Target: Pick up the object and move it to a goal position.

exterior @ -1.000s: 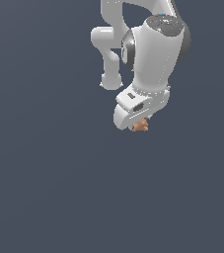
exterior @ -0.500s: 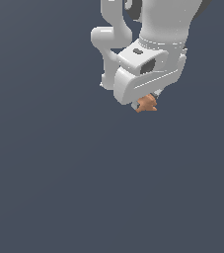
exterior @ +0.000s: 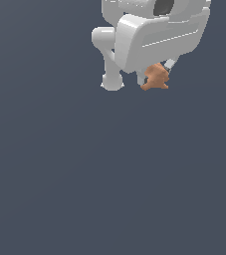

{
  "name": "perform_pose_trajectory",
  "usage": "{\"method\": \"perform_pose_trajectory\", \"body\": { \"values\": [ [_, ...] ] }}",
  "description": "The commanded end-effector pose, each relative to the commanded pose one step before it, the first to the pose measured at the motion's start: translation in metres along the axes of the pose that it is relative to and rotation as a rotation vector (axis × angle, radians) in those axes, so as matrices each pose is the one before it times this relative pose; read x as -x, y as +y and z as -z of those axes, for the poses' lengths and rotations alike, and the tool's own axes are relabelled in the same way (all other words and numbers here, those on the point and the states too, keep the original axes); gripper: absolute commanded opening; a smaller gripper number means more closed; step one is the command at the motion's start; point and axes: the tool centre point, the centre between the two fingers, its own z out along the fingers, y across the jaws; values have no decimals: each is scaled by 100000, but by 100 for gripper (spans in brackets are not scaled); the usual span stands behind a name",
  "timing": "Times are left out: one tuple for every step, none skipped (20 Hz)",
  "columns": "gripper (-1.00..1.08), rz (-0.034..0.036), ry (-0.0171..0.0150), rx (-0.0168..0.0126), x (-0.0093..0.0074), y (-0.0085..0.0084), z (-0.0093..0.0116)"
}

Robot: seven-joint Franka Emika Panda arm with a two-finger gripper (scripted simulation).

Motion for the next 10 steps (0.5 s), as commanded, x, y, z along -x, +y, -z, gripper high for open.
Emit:
{"method": "perform_pose_trajectory", "body": {
  "values": [
    [-100, -42, -112, -33, -127, 122, 1564],
    [-100, 0, 0, 0, -58, 39, 509],
    [-100, 0, 0, 0, -54, 37, 461],
    [-100, 0, 0, 0, -51, 34, 417],
    [-100, 0, 0, 0, -47, 31, 376],
    [-100, 0, 0, 0, -44, 29, 337],
    [-100, 0, 0, 0, -41, 27, 301],
    [-100, -58, -16, 34, -29, 43, 267],
    [-100, 0, 0, 0, -34, 22, 236],
    [-100, 0, 0, 0, -31, 20, 206]
  ]
}}
